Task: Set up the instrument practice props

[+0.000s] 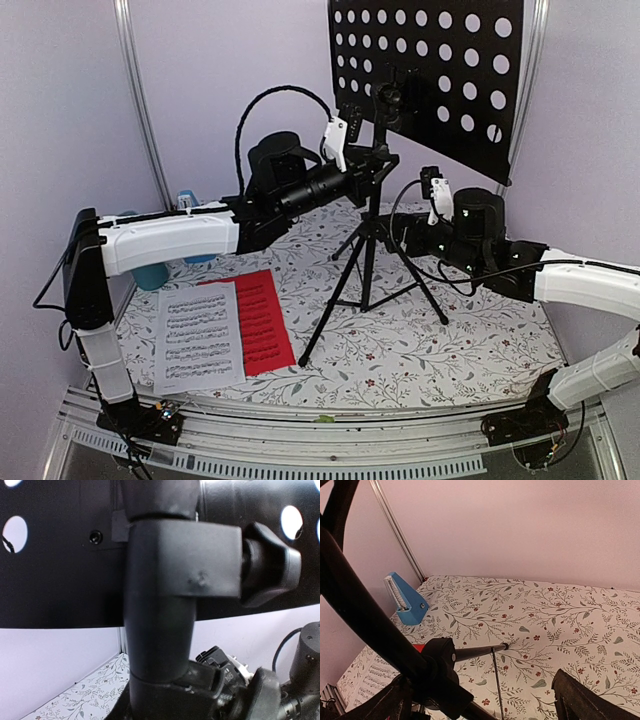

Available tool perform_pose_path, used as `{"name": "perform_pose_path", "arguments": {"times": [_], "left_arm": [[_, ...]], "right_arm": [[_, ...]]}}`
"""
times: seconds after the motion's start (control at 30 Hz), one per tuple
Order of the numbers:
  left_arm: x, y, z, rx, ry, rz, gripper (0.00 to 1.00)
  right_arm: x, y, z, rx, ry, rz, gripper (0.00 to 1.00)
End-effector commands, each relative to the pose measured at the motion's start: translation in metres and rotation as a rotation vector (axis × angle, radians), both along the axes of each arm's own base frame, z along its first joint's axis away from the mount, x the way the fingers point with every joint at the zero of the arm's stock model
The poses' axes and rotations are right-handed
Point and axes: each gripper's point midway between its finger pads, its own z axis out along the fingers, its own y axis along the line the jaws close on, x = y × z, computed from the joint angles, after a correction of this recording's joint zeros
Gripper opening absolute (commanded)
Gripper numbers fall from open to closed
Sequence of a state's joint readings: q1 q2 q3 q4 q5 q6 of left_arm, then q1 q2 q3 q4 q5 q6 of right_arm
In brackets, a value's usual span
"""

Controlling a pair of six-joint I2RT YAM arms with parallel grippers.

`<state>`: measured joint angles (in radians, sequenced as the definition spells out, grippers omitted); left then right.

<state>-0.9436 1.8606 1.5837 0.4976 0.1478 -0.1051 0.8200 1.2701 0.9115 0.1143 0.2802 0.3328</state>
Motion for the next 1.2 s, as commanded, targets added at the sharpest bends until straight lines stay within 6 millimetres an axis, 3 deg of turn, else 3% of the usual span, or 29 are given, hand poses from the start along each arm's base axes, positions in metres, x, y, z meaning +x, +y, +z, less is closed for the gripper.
{"name": "perform_pose_path", "arguments": {"times": [0.0,0.13,0.3,0.47,0.9,1.17], "left_arm": [[-0.046,0.055,0.151,-0.353,-0.217,-0.027,0.0],[-0.038,0.048,0.136,-0.325,-0.189,-0.008,0.0],[-0.032,0.044,0.124,-0.306,-0.181,0.012,0.0],[-0.03,0.044,0.118,-0.311,-0.179,0.024,0.0],[-0.031,0.046,0.111,-0.333,-0.163,0.021,0.0],[-0.033,0.048,0.11,-0.343,-0.161,0.017,0.0]], "right_arm": [[0.005,-0.02,-0.006,-0.065,0.008,-0.01,1.0],[-0.007,-0.008,0.005,-0.055,-0.028,0.096,1.0],[-0.021,-0.013,0.018,-0.028,-0.068,0.131,1.0],[-0.047,-0.009,0.004,-0.023,-0.084,0.174,0.99],[-0.066,0.005,0.012,-0.073,-0.212,0.033,0.87],[-0.062,0.018,0.017,-0.178,-0.284,0.021,0.82]]}}
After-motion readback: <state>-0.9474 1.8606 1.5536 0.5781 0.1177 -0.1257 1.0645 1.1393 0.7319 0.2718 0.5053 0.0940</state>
